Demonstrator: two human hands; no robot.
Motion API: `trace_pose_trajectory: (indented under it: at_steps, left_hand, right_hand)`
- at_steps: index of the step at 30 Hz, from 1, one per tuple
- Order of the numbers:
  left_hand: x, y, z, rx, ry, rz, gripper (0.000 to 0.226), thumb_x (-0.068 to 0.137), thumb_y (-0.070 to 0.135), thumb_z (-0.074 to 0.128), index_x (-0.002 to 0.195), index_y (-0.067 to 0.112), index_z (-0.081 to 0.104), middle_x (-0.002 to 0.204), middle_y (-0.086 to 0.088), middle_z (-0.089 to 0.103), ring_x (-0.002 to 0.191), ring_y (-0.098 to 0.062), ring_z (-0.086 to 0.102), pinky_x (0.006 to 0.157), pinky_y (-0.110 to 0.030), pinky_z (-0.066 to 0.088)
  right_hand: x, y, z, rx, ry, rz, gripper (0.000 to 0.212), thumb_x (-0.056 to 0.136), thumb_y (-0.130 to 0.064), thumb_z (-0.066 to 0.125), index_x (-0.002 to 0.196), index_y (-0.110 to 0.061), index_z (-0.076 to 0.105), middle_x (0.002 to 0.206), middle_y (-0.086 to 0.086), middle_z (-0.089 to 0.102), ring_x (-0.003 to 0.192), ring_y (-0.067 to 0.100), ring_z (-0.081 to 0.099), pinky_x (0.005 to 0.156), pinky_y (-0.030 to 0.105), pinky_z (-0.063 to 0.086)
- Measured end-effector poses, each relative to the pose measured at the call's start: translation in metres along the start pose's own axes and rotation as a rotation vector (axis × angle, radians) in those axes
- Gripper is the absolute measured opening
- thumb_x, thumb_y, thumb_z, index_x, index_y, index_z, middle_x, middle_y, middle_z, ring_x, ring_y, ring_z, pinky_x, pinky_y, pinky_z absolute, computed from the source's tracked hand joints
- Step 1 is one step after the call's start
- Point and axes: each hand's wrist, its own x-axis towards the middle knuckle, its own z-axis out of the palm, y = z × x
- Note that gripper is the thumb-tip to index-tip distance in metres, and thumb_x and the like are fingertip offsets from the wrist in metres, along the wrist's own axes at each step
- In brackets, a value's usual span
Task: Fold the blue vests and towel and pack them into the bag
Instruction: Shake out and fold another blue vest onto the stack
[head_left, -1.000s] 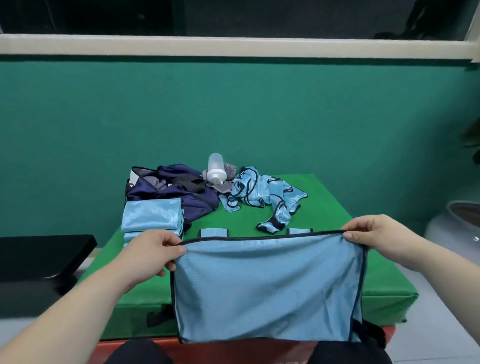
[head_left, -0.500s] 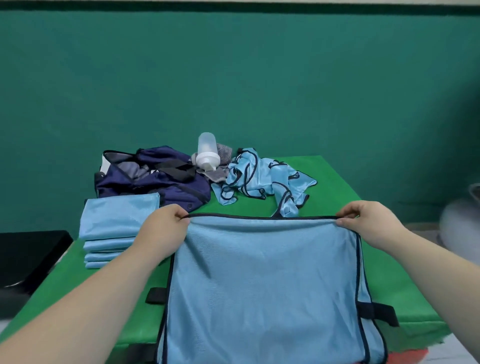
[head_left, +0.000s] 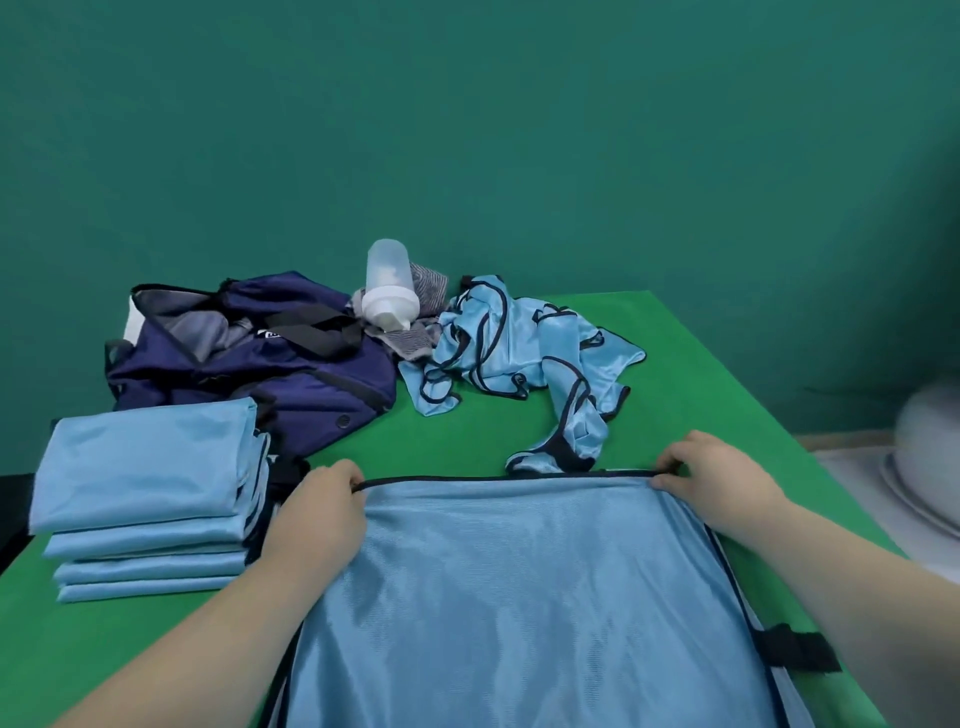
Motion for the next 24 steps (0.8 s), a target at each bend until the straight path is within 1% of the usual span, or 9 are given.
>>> trace_pose_trajectory:
  at_steps: [3, 7, 11, 15, 16, 18, 20, 22, 24]
  left_hand:
    - [-0.006, 0.002, 0.004, 0.144, 0.036, 0.069, 0.019, 0.098, 0.026, 0.052, 0.115, 0.019, 0.055, 0.110, -0.002, 0.045, 0.086, -0.026, 0.057, 0.074, -0.039, 0.048]
    - [-0.025, 0.024, 0.003, 0.201, 0.182, 0.242, 0.025, 0.090, 0.022, 0.065, 0.114, 0.014, 0.061, 0.110, -0.007, 0.049, 0.089, -0.031, 0.055, 0.068, -0.043, 0.051]
    - [-0.040, 0.047, 0.018, 0.179, 0.123, 0.413, 0.028, 0.094, 0.037, 0.059, 0.116, 0.021, 0.062, 0.117, 0.000, 0.053, 0.104, -0.025, 0.053, 0.083, -0.041, 0.049]
    - [-0.042, 0.046, 0.035, 0.282, -0.049, 0.484, 0.053, 0.092, 0.056, 0.031, 0.125, 0.027, 0.060, 0.138, -0.004, 0.054, 0.129, -0.026, 0.050, 0.104, -0.042, 0.042]
    - [-0.042, 0.044, 0.038, 0.299, -0.093, 0.474, 0.062, 0.090, 0.060, 0.024, 0.129, 0.028, 0.059, 0.145, -0.006, 0.050, 0.135, -0.027, 0.045, 0.109, -0.044, 0.038]
    - [-0.040, 0.038, 0.044, 0.286, -0.163, 0.444, 0.078, 0.085, 0.067, 0.009, 0.143, 0.032, 0.046, 0.160, -0.003, 0.030, 0.149, -0.024, 0.024, 0.120, -0.043, 0.020]
    - [-0.040, 0.035, 0.048, 0.235, -0.194, 0.414, 0.085, 0.080, 0.070, -0.003, 0.151, 0.038, 0.031, 0.166, 0.004, 0.011, 0.153, -0.016, 0.002, 0.123, -0.038, 0.001]
    - [-0.040, 0.034, 0.048, 0.220, -0.176, 0.406, 0.085, 0.080, 0.070, -0.006, 0.152, 0.039, 0.027, 0.166, 0.008, 0.006, 0.152, -0.012, -0.005, 0.123, -0.036, -0.005]
    - [-0.041, 0.035, 0.048, 0.205, -0.157, 0.400, 0.082, 0.082, 0.069, -0.004, 0.152, 0.039, 0.028, 0.166, 0.009, 0.008, 0.152, -0.011, -0.005, 0.123, -0.036, -0.005]
  right_hand:
    - [0.001, 0.004, -0.005, -0.090, -0.009, -0.004, 0.033, 0.089, -0.056, 0.063, 0.105, -0.027, 0.066, 0.099, -0.010, 0.051, 0.081, 0.012, 0.056, 0.068, 0.031, 0.047]
    - [-0.003, -0.007, -0.014, -0.117, 0.083, -0.051, 0.040, 0.090, -0.057, 0.062, 0.112, -0.024, 0.067, 0.103, -0.007, 0.054, 0.085, 0.016, 0.058, 0.073, 0.032, 0.049]
    - [-0.009, -0.040, -0.014, -0.084, 0.140, -0.248, 0.032, 0.097, -0.045, 0.057, 0.118, -0.023, 0.068, 0.112, -0.005, 0.058, 0.101, 0.018, 0.058, 0.084, 0.032, 0.048]
    - [-0.010, -0.068, -0.005, 0.004, -0.020, -0.382, 0.039, 0.101, -0.044, 0.049, 0.133, -0.026, 0.061, 0.137, -0.008, 0.051, 0.121, 0.015, 0.054, 0.100, 0.028, 0.042]
    - [-0.008, -0.072, -0.002, -0.008, -0.057, -0.405, 0.041, 0.102, -0.044, 0.047, 0.136, -0.025, 0.059, 0.143, -0.007, 0.048, 0.127, 0.016, 0.050, 0.104, 0.028, 0.039]
    - [-0.001, -0.079, 0.003, -0.025, -0.124, -0.424, 0.042, 0.104, -0.045, 0.041, 0.136, -0.024, 0.059, 0.149, -0.002, 0.045, 0.133, 0.018, 0.045, 0.108, 0.032, 0.038]
    - [0.008, -0.084, 0.007, -0.032, -0.184, -0.419, 0.045, 0.104, -0.048, 0.036, 0.133, -0.022, 0.059, 0.151, 0.003, 0.045, 0.140, 0.019, 0.039, 0.111, 0.035, 0.036]
    - [0.018, -0.088, 0.012, -0.048, -0.227, -0.422, 0.052, 0.104, -0.053, 0.033, 0.138, -0.022, 0.055, 0.157, 0.004, 0.037, 0.147, 0.019, 0.029, 0.116, 0.036, 0.031]
    - [0.030, -0.095, 0.016, -0.059, -0.252, -0.427, 0.059, 0.101, -0.059, 0.029, 0.144, -0.024, 0.050, 0.161, 0.004, 0.031, 0.150, 0.018, 0.022, 0.120, 0.038, 0.026]
